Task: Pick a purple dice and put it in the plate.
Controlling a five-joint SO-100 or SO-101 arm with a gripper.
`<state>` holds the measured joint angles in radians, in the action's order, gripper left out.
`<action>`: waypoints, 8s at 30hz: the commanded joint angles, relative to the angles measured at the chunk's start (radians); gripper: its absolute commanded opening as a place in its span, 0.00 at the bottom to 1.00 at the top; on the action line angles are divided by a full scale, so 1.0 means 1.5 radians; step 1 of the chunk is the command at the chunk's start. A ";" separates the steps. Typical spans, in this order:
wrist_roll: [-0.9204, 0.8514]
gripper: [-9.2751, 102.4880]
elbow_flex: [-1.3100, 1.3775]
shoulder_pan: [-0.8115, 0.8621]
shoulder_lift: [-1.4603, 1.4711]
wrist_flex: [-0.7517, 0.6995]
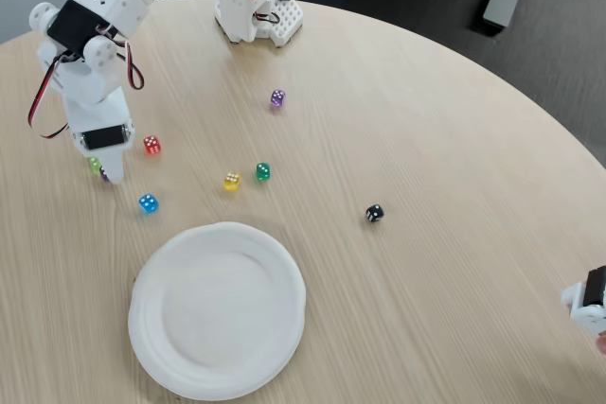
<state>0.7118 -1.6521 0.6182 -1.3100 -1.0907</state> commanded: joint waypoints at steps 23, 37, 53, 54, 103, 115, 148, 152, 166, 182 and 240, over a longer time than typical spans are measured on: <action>0.143 0.22 0.003 0.003 -0.003 0.001; 0.237 0.20 0.003 0.075 -0.003 -0.001; 0.102 0.22 0.003 0.072 -0.003 -0.006; 0.099 0.22 0.003 0.070 -0.003 -0.006; 0.121 0.09 0.003 0.021 -0.003 -0.006; 0.144 0.08 0.004 0.017 -0.084 -0.026; 0.031 0.08 -0.073 -0.309 -0.366 0.075; 0.015 0.08 -0.184 -0.310 -0.374 0.125; -0.114 0.08 -0.440 -0.312 -0.615 0.229; 0.053 0.08 -0.281 -0.313 -0.382 0.221; -0.093 0.08 -0.037 -0.310 -0.160 0.295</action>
<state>0.5338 -1.7242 0.1580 -1.4880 -0.6519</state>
